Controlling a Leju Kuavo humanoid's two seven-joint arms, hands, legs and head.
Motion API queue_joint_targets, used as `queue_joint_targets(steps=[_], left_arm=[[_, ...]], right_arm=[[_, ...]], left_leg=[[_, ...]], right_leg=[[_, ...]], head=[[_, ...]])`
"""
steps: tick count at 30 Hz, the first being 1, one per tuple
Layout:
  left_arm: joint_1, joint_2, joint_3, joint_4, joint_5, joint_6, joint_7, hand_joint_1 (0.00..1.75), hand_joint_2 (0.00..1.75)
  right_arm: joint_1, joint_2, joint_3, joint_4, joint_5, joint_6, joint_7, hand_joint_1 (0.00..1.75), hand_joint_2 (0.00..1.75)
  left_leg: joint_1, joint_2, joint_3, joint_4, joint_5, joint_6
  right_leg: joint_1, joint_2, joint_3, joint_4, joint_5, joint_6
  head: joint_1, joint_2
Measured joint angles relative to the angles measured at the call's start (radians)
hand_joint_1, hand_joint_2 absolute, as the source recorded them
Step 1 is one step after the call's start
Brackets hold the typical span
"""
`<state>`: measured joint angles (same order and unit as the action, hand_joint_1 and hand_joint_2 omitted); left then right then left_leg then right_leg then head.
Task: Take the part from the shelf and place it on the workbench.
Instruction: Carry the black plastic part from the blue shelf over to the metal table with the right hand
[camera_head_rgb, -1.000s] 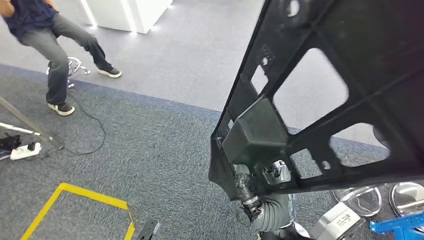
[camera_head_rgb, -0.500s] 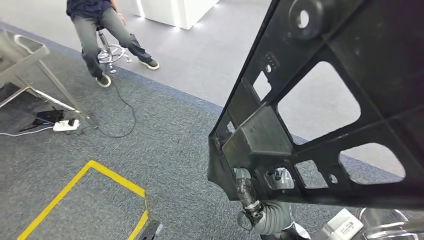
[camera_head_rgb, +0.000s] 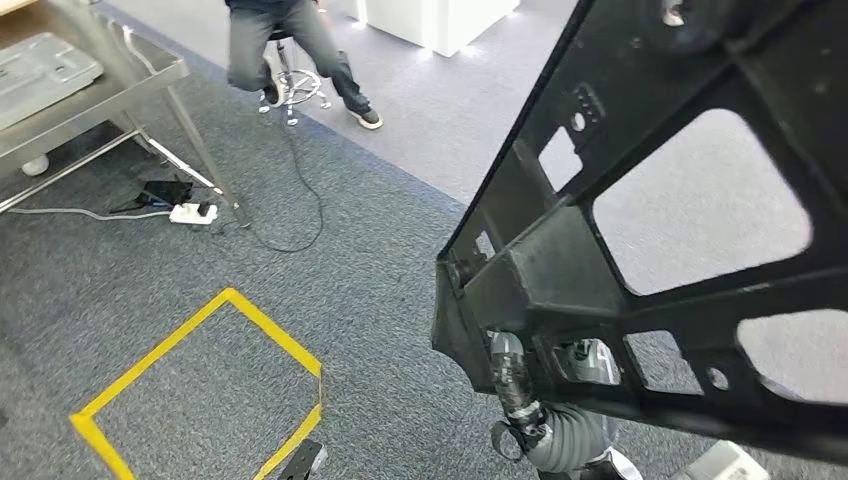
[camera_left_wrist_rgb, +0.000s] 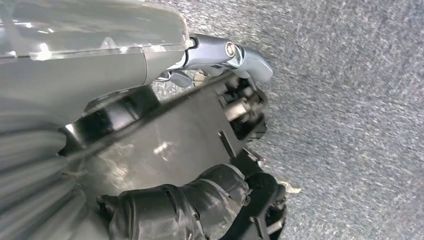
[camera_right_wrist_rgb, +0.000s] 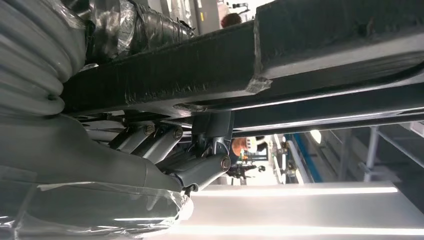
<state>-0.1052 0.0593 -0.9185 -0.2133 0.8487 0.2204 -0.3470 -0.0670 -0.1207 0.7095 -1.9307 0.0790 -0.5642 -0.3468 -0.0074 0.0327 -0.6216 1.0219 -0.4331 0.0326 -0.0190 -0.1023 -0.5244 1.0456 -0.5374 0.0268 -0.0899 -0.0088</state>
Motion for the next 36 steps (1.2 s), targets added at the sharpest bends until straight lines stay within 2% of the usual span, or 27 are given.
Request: queue_joint_targets(steps=[2, 3, 4, 5, 6, 7, 8, 9, 11, 12, 14, 15, 16, 18, 20, 21, 22, 23, 25, 26, 27, 29, 30, 31, 32, 34, 36], left_arm=[[0.0, 0.0, -0.004, 0.0, -0.01, 0.003, 0.01, 0.0, 1.75], [-0.003, 0.001, -0.006, 0.0, -0.012, 0.006, 0.016, 0.0, 1.75], [-0.005, 0.001, -0.006, 0.0, -0.013, 0.01, 0.021, 0.0, 1.75], [-0.007, 0.0, -0.007, 0.0, -0.014, 0.012, 0.024, 0.0, 1.75], [-0.007, 0.0, -0.009, 0.0, -0.015, 0.013, 0.028, 0.0, 1.75], [-0.007, 0.0, -0.012, 0.0, -0.015, 0.013, 0.031, 0.0, 1.75], [-0.006, 0.0, -0.015, 0.0, -0.014, 0.014, 0.034, 0.0, 1.75], [-0.006, 0.0, -0.017, 0.0, -0.013, 0.015, 0.036, 0.0, 1.75], [-0.007, 0.001, -0.02, 0.0, -0.012, 0.017, 0.04, 0.0, 1.75], [-0.007, 0.001, -0.02, 0.0, -0.011, 0.018, 0.04, 0.0, 1.75], [-0.003, 0.003, -0.021, 0.0, -0.007, 0.018, 0.036, 0.0, 1.75], [0.0, 0.003, -0.021, 0.0, -0.002, 0.017, 0.031, 0.0, 1.75], [0.0, 0.004, -0.021, 0.0, 0.002, 0.016, 0.025, 0.0, 1.75], [-0.003, 0.004, -0.021, 0.0, 0.008, 0.013, 0.015, 0.0, 1.75], [-0.006, 0.004, -0.021, -0.001, 0.014, 0.01, 0.012, 0.0, 1.75], [-0.005, 0.004, -0.021, -0.001, 0.02, 0.01, 0.014, 0.0, 1.75], [-0.004, 0.004, -0.021, -0.001, 0.029, 0.01, 0.019, 0.0, 1.75], [-0.003, 0.006, -0.021, 0.0, 0.04, 0.011, 0.026, 0.0, 1.75], [-0.004, 0.012, -0.021, 0.0, 0.061, 0.013, 0.042, 0.0, 1.75], [-0.007, 0.015, -0.021, 0.0, 0.07, 0.013, 0.048, 0.0, 1.75], [-0.008, 0.017, -0.021, 0.0, 0.076, 0.013, 0.053, 0.0, 1.75], [-0.006, 0.023, -0.021, 0.0, 0.086, 0.012, 0.061, 0.0, 1.75], [-0.002, 0.025, -0.021, 0.0, 0.089, 0.012, 0.064, 0.0, 1.75], [0.001, 0.027, -0.021, 0.0, 0.091, 0.011, 0.067, 0.0, 1.75], [0.002, 0.027, -0.021, 0.0, 0.093, 0.011, 0.069, 0.0, 1.75], [-0.001, 0.028, -0.02, 0.0, 0.094, 0.011, 0.071, 0.0, 1.75], [-0.005, 0.027, -0.02, 0.0, 0.095, 0.011, 0.072, 0.0, 1.75]], right_arm=[[0.007, -0.005, -0.005, -0.02, 0.008, -0.008, -0.002, 1.75, 1.75], [0.011, -0.007, -0.007, -0.025, 0.01, -0.011, -0.003, 1.75, 1.75], [0.018, -0.009, -0.009, -0.029, 0.011, -0.015, -0.002, 1.75, 1.75], [0.024, -0.012, -0.01, -0.03, 0.011, -0.017, -0.001, 1.75, 1.75], [0.029, -0.014, -0.01, -0.032, 0.008, -0.018, -0.001, 1.75, 1.75], [0.033, -0.017, -0.011, -0.035, 0.002, -0.018, -0.003, 1.75, 1.75], [0.034, -0.019, -0.012, -0.04, -0.007, -0.016, -0.007, 1.75, 1.75], [0.034, -0.021, -0.012, -0.044, -0.016, -0.014, -0.011, 1.75, 1.75], [0.035, -0.024, -0.014, -0.053, -0.032, -0.009, -0.019, 1.75, 1.75], [0.035, -0.026, -0.015, -0.055, -0.038, -0.007, -0.022, 1.75, 1.75], [0.033, -0.027, -0.015, -0.062, -0.053, 0.0, -0.027, 1.75, 1.75], [0.032, -0.027, -0.015, -0.064, -0.065, 0.006, -0.031, 1.75, 1.75], [0.031, -0.027, -0.015, -0.065, -0.076, 0.013, -0.036, 1.75, 1.75], [0.031, -0.027, -0.015, -0.066, -0.092, 0.023, -0.044, 1.75, 1.75], [0.032, -0.027, -0.015, -0.066, -0.104, 0.034, -0.049, 1.75, 1.75], [0.031, -0.027, -0.015, -0.065, -0.112, 0.042, -0.054, 1.75, 1.75], [0.029, -0.027, -0.015, -0.064, -0.121, 0.053, -0.062, 1.75, 1.75], [0.024, -0.026, -0.015, -0.061, -0.131, 0.066, -0.072, 1.75, 1.75], [0.011, -0.021, -0.015, -0.054, -0.15, 0.093, -0.09, 1.75, 1.75], [0.003, -0.018, -0.015, -0.05, -0.158, 0.107, -0.097, 1.75, 1.75], [-0.004, -0.015, -0.015, -0.044, -0.165, 0.117, -0.102, 1.75, 1.75], [-0.017, -0.009, -0.015, -0.034, -0.176, 0.135, -0.11, 1.75, 1.75], [-0.022, -0.006, -0.015, -0.03, -0.18, 0.142, -0.112, 1.75, 1.75], [-0.027, -0.004, -0.015, -0.027, -0.183, 0.148, -0.114, 1.75, 1.75], [-0.03, -0.003, -0.015, -0.025, -0.187, 0.156, -0.116, 1.75, 1.75], [-0.032, -0.002, -0.015, -0.019, -0.191, 0.166, -0.117, 1.75, 1.75], [-0.03, -0.002, -0.015, -0.01, -0.196, 0.17, -0.117, 1.75, 1.75]], left_leg=[[0.009, -0.024, 0.012, -0.011, 0.002, 0.009], [0.009, -0.035, 0.014, -0.011, 0.001, 0.013], [0.009, -0.049, 0.014, -0.009, -0.001, 0.015], [0.009, -0.065, 0.014, -0.007, -0.003, 0.016], [0.009, -0.082, 0.015, -0.003, -0.006, 0.015], [0.01, -0.099, 0.015, 0.003, -0.01, 0.013], [0.011, -0.115, 0.015, 0.01, -0.015, 0.01], [0.011, -0.129, 0.013, 0.018, -0.02, 0.005], [0.011, -0.155, 0.003, 0.032, -0.027, -0.006], [0.012, -0.167, -0.001, 0.032, -0.027, -0.012], [0.016, -0.18, -0.008, 0.031, -0.025, -0.021], [0.014, -0.163, -0.013, 0.039, -0.03, -0.026], [0.013, -0.135, -0.026, 0.064, -0.042, -0.03], [0.011, -0.068, -0.079, 0.168, -0.089, -0.038], [0.014, -0.043, -0.139, 0.274, -0.122, -0.041], [0.015, -0.04, -0.147, 0.285, -0.115, -0.04], [0.014, -0.037, -0.136, 0.26, -0.09, -0.037], [0.012, -0.028, -0.106, 0.2, -0.055, -0.03], [-0.002, 0.018, -0.042, 0.077, -0.012, -0.011], [-0.009, 0.035, -0.024, 0.041, -0.005, -0.003], [-0.015, 0.042, -0.019, 0.029, -0.009, 0.001], [-0.015, 0.018, -0.016, 0.018, -0.006, 0.007], [-0.011, 0.006, -0.008, 0.007, -0.003, 0.009], [-0.006, -0.006, 0.003, -0.006, 0.001, 0.012], [-0.001, -0.018, 0.014, -0.017, 0.004, 0.015], [0.002, -0.045, 0.023, -0.026, 0.006, 0.018], [0.002, -0.074, 0.024, -0.025, 0.005, 0.02]], right_leg=[[-0.003, 0.058, -0.036, 0.081, -0.043, 0.004], [-0.002, 0.081, -0.071, 0.144, -0.07, 0.004], [-0.002, 0.092, -0.109, 0.207, -0.09, 0.004], [-0.001, 0.096, -0.138, 0.246, -0.094, 0.004], [-0.001, 0.099, -0.152, 0.251, -0.076, 0.004], [-0.002, 0.103, -0.147, 0.218, -0.041, 0.004], [-0.005, 0.116, -0.129, 0.157, 0.001, 0.005], [-0.008, 0.142, -0.109, 0.099, 0.03, 0.005], [-0.013, 0.184, -0.084, 0.033, 0.051, 0.004], [-0.012, 0.19, -0.081, 0.031, 0.046, 0.0], [-0.01, 0.166, -0.075, 0.027, 0.049, -0.011], [-0.012, 0.154, -0.071, 0.024, 0.048, -0.018], [-0.013, 0.14, -0.066, 0.021, 0.048, -0.023], [-0.011, 0.109, -0.059, 0.019, 0.043, -0.033], [-0.005, 0.077, -0.054, 0.019, 0.037, -0.037], [-0.003, 0.062, -0.051, 0.019, 0.034, -0.038], [-0.001, 0.048, -0.047, 0.019, 0.03, -0.038], [0.001, 0.035, -0.041, 0.018, 0.026, -0.038], [0.005, 0.011, -0.031, 0.016, 0.019, -0.036], [0.007, 0.001, -0.027, 0.013, 0.017, -0.032], [0.009, -0.01, -0.024, 0.009, 0.015, -0.029], [0.012, -0.03, -0.012, -0.003, 0.014, -0.019], [0.012, -0.03, -0.004, -0.008, 0.01, -0.013], [0.012, -0.012, 0.001, -0.005, 0.004, -0.007], [0.011, 0.019, -0.005, 0.017, -0.011, -0.002], [0.008, 0.083, -0.059, 0.119, -0.053, 0.002], [0.007, 0.101, -0.129, 0.224, -0.078, 0.002]], head=[[0.006, 0.0], [0.009, 0.0], [0.011, 0.0], [0.012, 0.0], [0.012, 0.0], [0.012, 0.0], [0.012, 0.0], [0.012, 0.0], [0.012, 0.0], [0.011, 0.0], [0.011, 0.0], [0.009, 0.0], [0.004, 0.0], [-0.005, 0.0], [-0.006, 0.0], [-0.007, 0.0], [-0.007, 0.0], [-0.007, 0.0], [-0.006, 0.0], [-0.006, 0.0], [-0.005, 0.0], [-0.006, 0.0], [-0.005, 0.0], [-0.005, 0.0], [-0.003, 0.0], [0.001, 0.0], [0.003, 0.0]])
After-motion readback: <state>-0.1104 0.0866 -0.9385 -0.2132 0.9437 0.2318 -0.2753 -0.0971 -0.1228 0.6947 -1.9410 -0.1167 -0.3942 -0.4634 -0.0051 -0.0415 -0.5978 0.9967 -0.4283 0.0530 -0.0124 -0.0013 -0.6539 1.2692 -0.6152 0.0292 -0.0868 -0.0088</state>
